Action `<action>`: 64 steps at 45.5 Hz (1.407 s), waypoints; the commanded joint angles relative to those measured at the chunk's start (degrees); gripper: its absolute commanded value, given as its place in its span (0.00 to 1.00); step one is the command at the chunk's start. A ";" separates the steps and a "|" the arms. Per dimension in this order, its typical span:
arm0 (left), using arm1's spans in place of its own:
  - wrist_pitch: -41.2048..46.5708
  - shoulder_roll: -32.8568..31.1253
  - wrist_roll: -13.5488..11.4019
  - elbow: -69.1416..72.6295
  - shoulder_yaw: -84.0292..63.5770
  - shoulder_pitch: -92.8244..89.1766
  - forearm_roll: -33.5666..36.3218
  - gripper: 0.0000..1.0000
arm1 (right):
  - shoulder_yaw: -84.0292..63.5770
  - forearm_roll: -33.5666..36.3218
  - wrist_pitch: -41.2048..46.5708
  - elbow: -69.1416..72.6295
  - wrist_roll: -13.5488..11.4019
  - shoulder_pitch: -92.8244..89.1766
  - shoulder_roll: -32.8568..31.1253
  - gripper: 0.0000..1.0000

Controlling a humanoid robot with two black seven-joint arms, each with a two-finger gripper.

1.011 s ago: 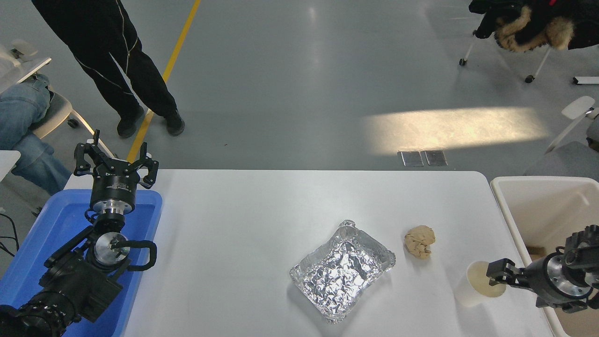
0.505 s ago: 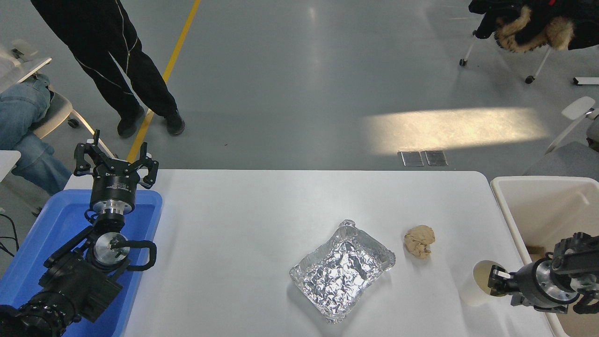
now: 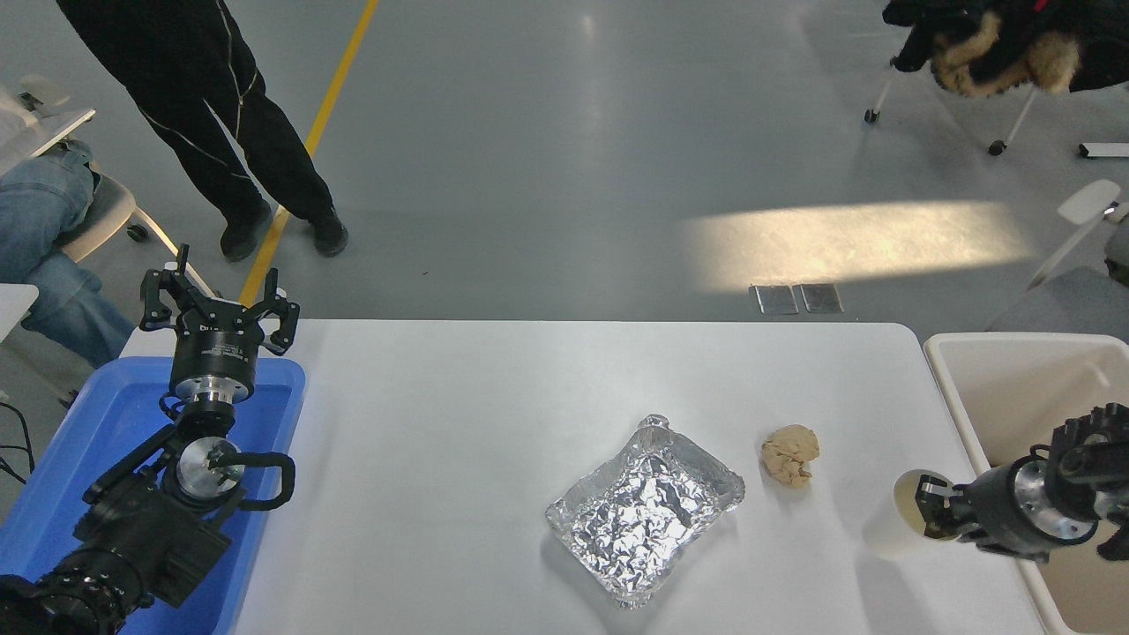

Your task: Pick up paper cup place in dustbin

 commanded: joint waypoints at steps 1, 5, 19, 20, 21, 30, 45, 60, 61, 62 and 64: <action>-0.08 0.00 -0.01 0.00 0.00 0.08 0.01 0.99 | -11.57 0.38 8.57 9.12 0.03 25.04 -0.26 0.00; 0.01 0.00 -0.01 0.00 0.00 0.00 0.01 0.99 | -14.64 2.04 16.12 9.12 0.03 34.53 0.09 0.00; 0.01 0.00 -0.01 0.00 0.00 0.08 -0.08 0.99 | -17.90 7.67 36.36 9.12 0.47 60.21 6.33 0.00; 0.01 0.00 -0.01 0.00 0.00 0.08 -0.08 0.99 | -17.90 8.02 36.36 9.12 0.47 61.26 6.86 0.00; 0.01 0.00 -0.01 0.00 0.00 0.08 -0.08 0.99 | -17.90 8.28 36.36 9.12 0.56 62.32 7.30 0.00; 0.01 0.00 -0.01 0.00 0.00 0.08 -0.08 0.99 | -17.82 11.71 36.36 9.12 0.74 68.04 11.25 0.00; 0.01 0.00 -0.09 0.00 -0.08 0.08 -0.08 0.99 | -18.87 11.19 36.18 8.00 0.39 56.90 10.47 0.00; 0.01 0.00 -0.01 0.00 -0.08 0.08 -0.08 0.99 | -18.87 10.40 18.44 -6.76 0.21 27.98 7.92 0.00; 0.01 0.00 -0.09 0.00 -0.08 0.08 -0.08 0.99 | -18.61 10.40 17.38 -8.17 0.21 26.14 7.66 0.00; 0.01 -0.08 -0.09 0.00 -0.08 0.08 -0.08 0.99 | -18.17 10.40 16.42 -9.57 0.21 24.38 7.39 0.00; 0.01 -0.08 -0.01 0.00 -0.08 0.08 -0.08 0.99 | -17.03 10.92 14.48 -12.65 0.21 20.25 6.86 0.00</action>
